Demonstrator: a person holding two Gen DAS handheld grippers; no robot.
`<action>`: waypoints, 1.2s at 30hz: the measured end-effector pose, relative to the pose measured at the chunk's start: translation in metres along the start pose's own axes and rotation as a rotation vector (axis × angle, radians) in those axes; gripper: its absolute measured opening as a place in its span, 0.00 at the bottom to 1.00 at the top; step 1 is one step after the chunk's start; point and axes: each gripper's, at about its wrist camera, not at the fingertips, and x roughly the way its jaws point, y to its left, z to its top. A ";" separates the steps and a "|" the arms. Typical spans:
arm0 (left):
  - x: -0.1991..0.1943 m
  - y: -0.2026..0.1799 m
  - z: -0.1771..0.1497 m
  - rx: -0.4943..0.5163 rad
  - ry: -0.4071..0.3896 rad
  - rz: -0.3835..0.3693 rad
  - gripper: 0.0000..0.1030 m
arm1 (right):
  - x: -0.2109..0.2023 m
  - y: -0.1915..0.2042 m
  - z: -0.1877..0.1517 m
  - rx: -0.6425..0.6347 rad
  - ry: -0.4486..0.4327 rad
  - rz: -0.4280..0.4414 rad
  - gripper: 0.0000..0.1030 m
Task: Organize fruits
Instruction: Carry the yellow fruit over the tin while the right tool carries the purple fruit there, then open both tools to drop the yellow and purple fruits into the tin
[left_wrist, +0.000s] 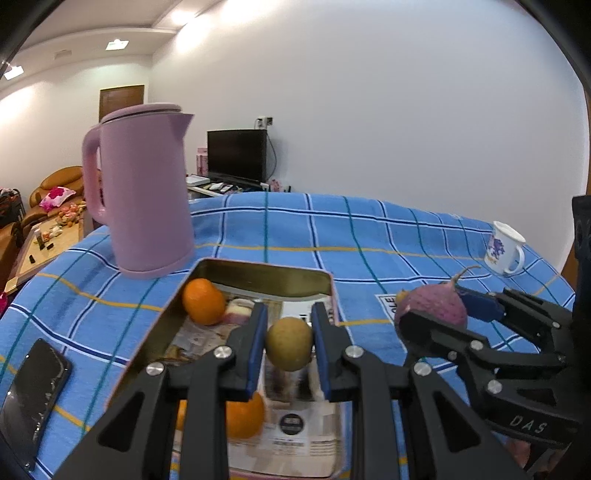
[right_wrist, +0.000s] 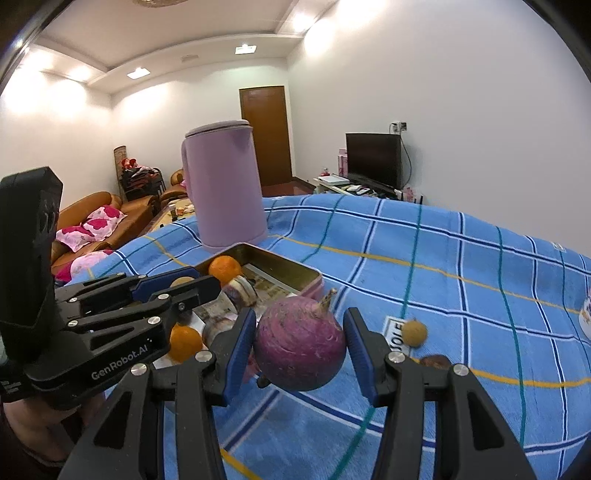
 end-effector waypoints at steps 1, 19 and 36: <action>0.000 0.004 0.001 -0.006 -0.001 0.007 0.25 | 0.001 0.002 0.002 -0.004 -0.003 0.003 0.50; 0.002 0.054 0.001 -0.072 0.025 0.085 0.25 | 0.024 0.040 0.018 -0.051 0.013 0.087 0.50; 0.012 0.069 -0.005 -0.097 0.059 0.087 0.25 | 0.052 0.073 0.002 -0.120 0.093 0.159 0.50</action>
